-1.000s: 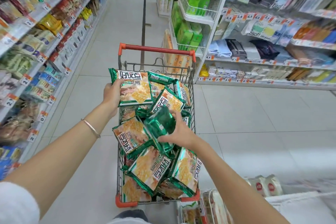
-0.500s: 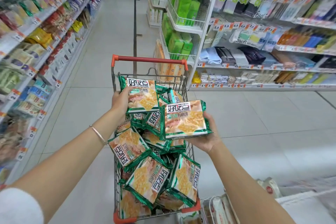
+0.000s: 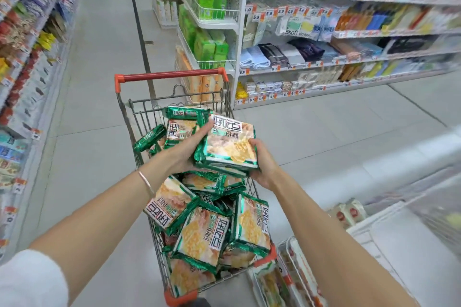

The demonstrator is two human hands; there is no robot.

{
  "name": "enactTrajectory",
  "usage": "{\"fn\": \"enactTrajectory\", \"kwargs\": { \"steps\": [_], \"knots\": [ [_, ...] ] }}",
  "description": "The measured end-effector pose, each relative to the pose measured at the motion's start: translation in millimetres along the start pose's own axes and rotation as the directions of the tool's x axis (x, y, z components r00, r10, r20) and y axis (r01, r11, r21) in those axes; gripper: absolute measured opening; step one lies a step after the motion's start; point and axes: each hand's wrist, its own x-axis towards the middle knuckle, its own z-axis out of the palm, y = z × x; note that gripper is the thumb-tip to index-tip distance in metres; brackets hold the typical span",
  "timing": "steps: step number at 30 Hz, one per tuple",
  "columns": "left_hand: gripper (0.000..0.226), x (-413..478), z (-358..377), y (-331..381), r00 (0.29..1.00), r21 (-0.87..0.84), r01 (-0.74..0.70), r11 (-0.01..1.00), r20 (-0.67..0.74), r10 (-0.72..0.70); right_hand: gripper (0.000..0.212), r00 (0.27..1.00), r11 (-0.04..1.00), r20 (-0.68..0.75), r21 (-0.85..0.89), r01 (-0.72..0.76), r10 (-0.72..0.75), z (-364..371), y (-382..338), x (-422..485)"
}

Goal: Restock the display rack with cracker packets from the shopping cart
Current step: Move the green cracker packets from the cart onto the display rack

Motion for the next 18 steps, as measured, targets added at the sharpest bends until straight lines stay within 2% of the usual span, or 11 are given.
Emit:
{"fn": "enactTrajectory", "kwargs": {
  "steps": [2, 3, 5, 8, 12, 15, 18],
  "knots": [
    [0.039, -3, 13, 0, 0.999, 0.116, 0.010, 0.993, 0.049, -0.016, 0.036, 0.999, 0.994, -0.048, -0.107, 0.011, -0.017, -5, 5, -9],
    [0.030, -3, 18, -1, 0.999, 0.191, -0.003, 0.982, 0.052, -0.007, 0.037, 0.997, 0.990, -0.066, -0.142, 0.018, -0.027, -10, 7, -14],
    [0.025, 1, 29, -4, 0.998, 0.290, -0.025, 0.957, 0.057, 0.009, 0.034, 0.996, 0.984, -0.087, -0.175, 0.000, -0.016, -21, 10, -26],
    [0.024, 4, 55, -10, 0.994, 0.323, -0.024, 0.946, 0.108, -0.011, 0.019, 0.993, 0.987, -0.117, -0.157, -0.028, 0.010, -43, 14, -56],
    [0.027, 4, 110, -18, 0.980, 0.352, -0.078, 0.933, 0.199, 0.007, 0.016, 0.976, 0.992, -0.204, -0.111, 0.056, -0.078, -88, 18, -111],
    [0.022, -4, 176, -23, 0.944, 0.392, -0.149, 0.908, 0.330, 0.012, 0.029, 0.923, 0.983, -0.339, -0.083, 0.162, -0.180, -132, 26, -167],
    [0.015, -18, 255, -31, 0.894, 0.396, -0.237, 0.887, 0.446, 0.040, 0.036, 0.827, 0.966, -0.508, -0.039, 0.256, -0.240, -178, 40, -227]
  ]
}}
